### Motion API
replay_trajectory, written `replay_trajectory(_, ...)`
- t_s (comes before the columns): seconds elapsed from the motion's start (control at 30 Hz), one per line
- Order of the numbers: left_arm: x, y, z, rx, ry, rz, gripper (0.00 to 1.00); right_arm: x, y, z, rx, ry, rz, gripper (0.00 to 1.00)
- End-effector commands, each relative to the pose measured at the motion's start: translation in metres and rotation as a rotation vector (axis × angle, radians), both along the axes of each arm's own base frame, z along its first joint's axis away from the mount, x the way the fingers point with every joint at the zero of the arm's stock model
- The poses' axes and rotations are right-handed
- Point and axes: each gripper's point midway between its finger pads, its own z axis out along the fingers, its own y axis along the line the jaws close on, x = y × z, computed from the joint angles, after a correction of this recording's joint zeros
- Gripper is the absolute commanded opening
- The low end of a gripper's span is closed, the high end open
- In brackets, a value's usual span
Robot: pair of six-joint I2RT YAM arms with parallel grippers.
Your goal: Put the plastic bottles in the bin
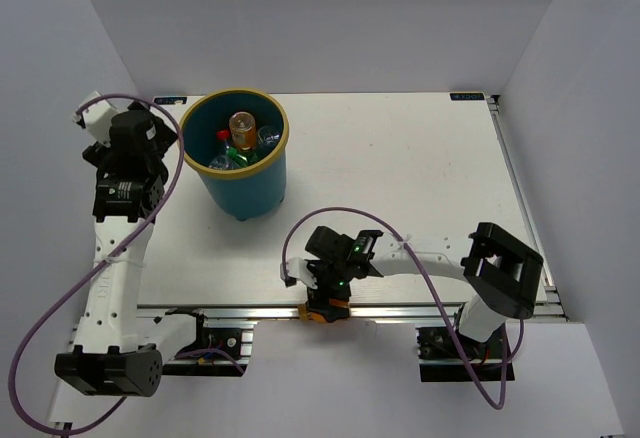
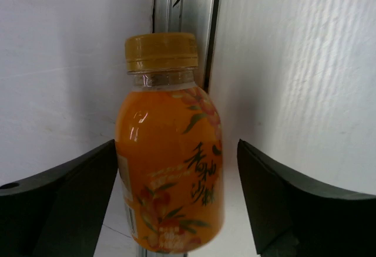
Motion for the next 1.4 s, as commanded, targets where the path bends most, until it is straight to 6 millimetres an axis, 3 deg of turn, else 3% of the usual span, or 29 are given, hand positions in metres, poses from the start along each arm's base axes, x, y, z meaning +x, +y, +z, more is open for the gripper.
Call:
replay_trajectory(0.0, -0.020, 0.002, -0.036, -0.107, 0.048, 0.081, 0.98, -0.003, -0.009, -0.011, -0.026, 0.007, -0.017, 0.83)
replay_trajectory(0.07, -0.031, -0.001, -0.042, -0.161, 0.010, 0.093, 0.98, -0.010, -0.007, -0.007, -0.001, 0.038, -0.002, 0.80)
replay_trajectory(0.1, -0.036, -0.002, -0.057, -0.176, 0.025, 0.098, 0.98, -0.012, -0.007, -0.007, -0.003, 0.045, 0.000, 0.78)
replay_trajectory(0.17, -0.048, -0.006, -0.056, -0.207, -0.016, 0.079, 0.98, -0.011, -0.008, -0.008, -0.011, 0.040, -0.009, 0.73)
replay_trajectory(0.27, -0.059, -0.011, -0.066, -0.236, -0.029, 0.063, 0.98, -0.005, 0.003, 0.002, 0.025, 0.016, -0.019, 0.47)
replay_trajectory(0.3, -0.064, -0.013, -0.061, -0.241, -0.060, 0.047, 0.98, -0.003, 0.007, 0.008, 0.042, 0.007, -0.020, 0.32)
replay_trajectory(0.33, -0.065, -0.016, -0.065, -0.244, -0.053, 0.027, 0.98, 0.000, 0.014, 0.017, 0.075, -0.006, -0.019, 0.27)
replay_trajectory(0.43, -0.068, -0.019, -0.071, -0.246, -0.032, 0.007, 0.98, 0.021, 0.041, 0.067, 0.235, -0.113, -0.060, 0.18)
replay_trajectory(0.47, -0.068, -0.021, -0.074, -0.252, -0.018, 0.002, 0.98, 0.034, 0.050, 0.098, 0.319, -0.179, -0.100, 0.17)
replay_trajectory(0.53, -0.068, -0.022, -0.082, -0.265, 0.001, 0.002, 0.98, 0.053, 0.062, 0.137, 0.441, -0.261, -0.162, 0.15)
replay_trajectory(0.6, -0.065, -0.029, -0.091, -0.283, 0.009, -0.027, 0.98, 0.079, 0.075, 0.199, 0.600, -0.383, -0.230, 0.16)
replay_trajectory(0.67, -0.065, -0.031, -0.097, -0.292, 0.004, -0.042, 0.98, 0.105, 0.081, 0.240, 0.682, -0.488, -0.313, 0.17)
replay_trajectory(0.7, -0.064, -0.033, -0.096, -0.297, -0.005, -0.053, 0.98, 0.115, 0.087, 0.276, 0.754, -0.535, -0.334, 0.16)
replay_trajectory(0.77, -0.066, -0.034, -0.098, -0.297, -0.002, -0.055, 0.98, 0.142, 0.094, 0.308, 0.815, -0.605, -0.409, 0.16)
replay_trajectory(0.8, -0.067, -0.032, -0.098, -0.293, -0.004, -0.045, 0.98, 0.152, 0.098, 0.344, 0.883, -0.637, -0.443, 0.16)
replay_trajectory(0.87, -0.068, -0.030, -0.100, -0.289, -0.004, -0.038, 0.98, 0.186, 0.109, 0.350, 0.870, -0.676, -0.516, 0.16)
replay_trajectory(0.9, -0.069, -0.029, -0.099, -0.289, -0.008, -0.032, 0.98, 0.196, 0.112, 0.384, 0.932, -0.702, -0.545, 0.17)
replay_trajectory(0.93, -0.070, -0.029, -0.099, -0.289, -0.010, -0.030, 0.98, 0.213, 0.127, 0.371, 0.904, -0.703, -0.561, 0.18)
replay_trajectory(1.0, -0.071, -0.028, -0.101, -0.289, -0.009, -0.020, 0.98, 0.238, 0.134, 0.378, 0.904, -0.704, -0.595, 0.24)
replay_trajectory(1.03, -0.071, -0.027, -0.101, -0.289, -0.012, -0.017, 0.98, 0.250, 0.147, 0.382, 0.919, -0.689, -0.600, 0.24)
replay_trajectory(1.13, -0.071, -0.025, -0.102, -0.286, -0.012, -0.006, 0.98, 0.275, 0.163, 0.372, 0.908, -0.643, -0.634, 0.50)
replay_trajectory(1.17, -0.071, -0.025, -0.102, -0.286, -0.012, -0.006, 0.98, 0.280, 0.165, 0.371, 0.910, -0.636, -0.646, 0.71)
replay_trajectory(1.23, -0.070, -0.026, -0.103, -0.286, -0.009, -0.007, 0.98, 0.290, 0.166, 0.375, 0.927, -0.628, -0.677, 0.89)
replay_trajectory(1.37, -0.071, -0.024, -0.103, -0.284, -0.006, 0.001, 0.98, 0.293, 0.156, 0.399, 0.991, -0.587, -0.693, 0.89)
